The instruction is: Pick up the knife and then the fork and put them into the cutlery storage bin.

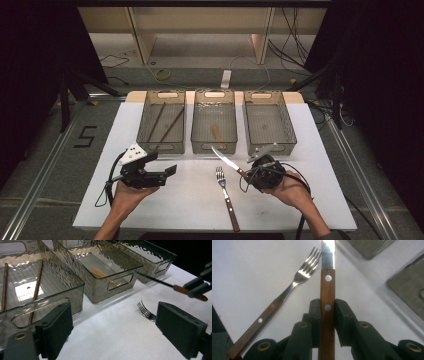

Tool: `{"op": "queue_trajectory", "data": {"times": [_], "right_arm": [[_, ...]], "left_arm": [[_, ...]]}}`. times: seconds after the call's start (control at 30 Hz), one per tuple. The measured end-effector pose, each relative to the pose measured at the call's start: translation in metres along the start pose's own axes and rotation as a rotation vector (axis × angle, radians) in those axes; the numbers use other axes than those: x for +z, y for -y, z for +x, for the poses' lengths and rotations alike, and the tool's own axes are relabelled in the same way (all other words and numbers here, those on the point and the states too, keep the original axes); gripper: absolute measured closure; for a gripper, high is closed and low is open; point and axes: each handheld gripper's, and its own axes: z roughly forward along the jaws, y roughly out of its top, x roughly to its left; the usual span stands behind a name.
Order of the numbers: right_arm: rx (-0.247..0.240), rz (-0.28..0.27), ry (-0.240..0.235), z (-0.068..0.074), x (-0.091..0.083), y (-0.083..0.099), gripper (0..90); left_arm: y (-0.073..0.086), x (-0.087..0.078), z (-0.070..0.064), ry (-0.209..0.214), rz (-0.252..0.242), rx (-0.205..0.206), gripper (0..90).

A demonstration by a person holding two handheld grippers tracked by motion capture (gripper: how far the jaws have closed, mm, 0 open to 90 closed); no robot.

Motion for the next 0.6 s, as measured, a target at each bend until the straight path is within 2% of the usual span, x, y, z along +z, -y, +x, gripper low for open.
{"op": "queue_trajectory", "data": {"times": [0.43,0.6], "right_arm": [[0.079,-0.098,0.051,-0.035,-0.019,-0.024,76.8],[0.103,-0.116,0.072,-0.048,-0.023,-0.034,76.8]], "left_arm": [[0.000,0.000,0.000,0.000,-0.001,-0.001,13.6],[0.000,-0.001,0.000,0.001,-0.004,-0.005,13.6]]}}
